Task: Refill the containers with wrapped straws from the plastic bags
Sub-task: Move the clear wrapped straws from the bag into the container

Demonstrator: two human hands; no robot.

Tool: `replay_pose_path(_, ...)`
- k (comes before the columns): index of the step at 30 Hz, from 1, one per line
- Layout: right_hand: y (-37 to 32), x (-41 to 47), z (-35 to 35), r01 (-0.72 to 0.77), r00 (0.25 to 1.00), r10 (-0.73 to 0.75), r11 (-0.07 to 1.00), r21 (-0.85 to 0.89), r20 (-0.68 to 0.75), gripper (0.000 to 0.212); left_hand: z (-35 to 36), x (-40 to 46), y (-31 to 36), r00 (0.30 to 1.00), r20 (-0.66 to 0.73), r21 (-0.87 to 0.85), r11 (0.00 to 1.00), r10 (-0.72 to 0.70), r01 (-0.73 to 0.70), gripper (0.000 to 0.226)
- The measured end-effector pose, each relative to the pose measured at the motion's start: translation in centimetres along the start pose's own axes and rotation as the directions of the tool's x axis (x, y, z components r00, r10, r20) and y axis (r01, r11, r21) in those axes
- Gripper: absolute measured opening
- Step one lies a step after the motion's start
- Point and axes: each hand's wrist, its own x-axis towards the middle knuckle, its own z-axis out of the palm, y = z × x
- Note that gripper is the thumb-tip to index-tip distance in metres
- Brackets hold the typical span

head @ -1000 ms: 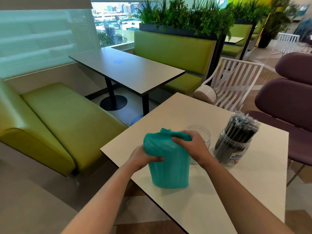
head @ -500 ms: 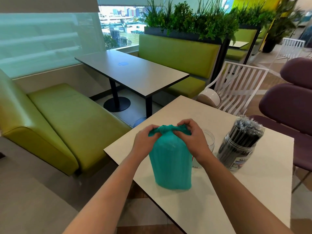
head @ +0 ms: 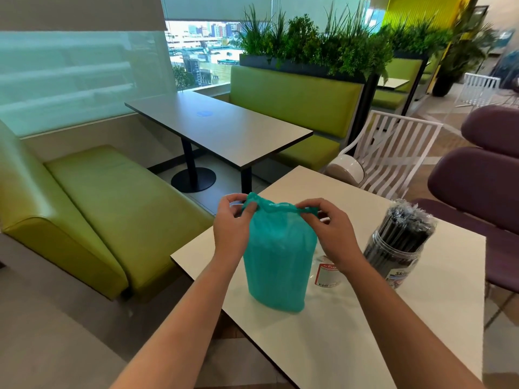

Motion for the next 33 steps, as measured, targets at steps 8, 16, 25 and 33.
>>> replay_pose_path(8,-0.3,-0.1,0.8,0.005,0.993,0.021,0.977,-0.215,0.116,0.033,-0.4,-0.7,0.3,0.987,0.127,0.160,0.981,0.094,-0.114,0.057)
replay_pose_path(16,-0.8,-0.3,1.1,0.051,0.992,0.000,0.909,-0.414,0.123,0.024,-0.5,-1.1,0.5,0.978,0.195,0.257,0.958,0.076,-0.126,0.042)
replay_pose_path(25,-1.2,-0.4,1.1,0.054,0.996,-0.020,0.896,-0.440,0.082,0.024,-0.7,-1.5,0.5,0.976,0.177,0.318,0.932,0.123,-0.175,0.030)
replay_pose_path(33,-0.8,-0.9,1.8,-0.016,0.998,0.045,0.832,-0.554,0.039,0.038,-1.0,-1.6,0.2,0.929,0.369,0.485,0.846,0.031,-0.220,0.048)
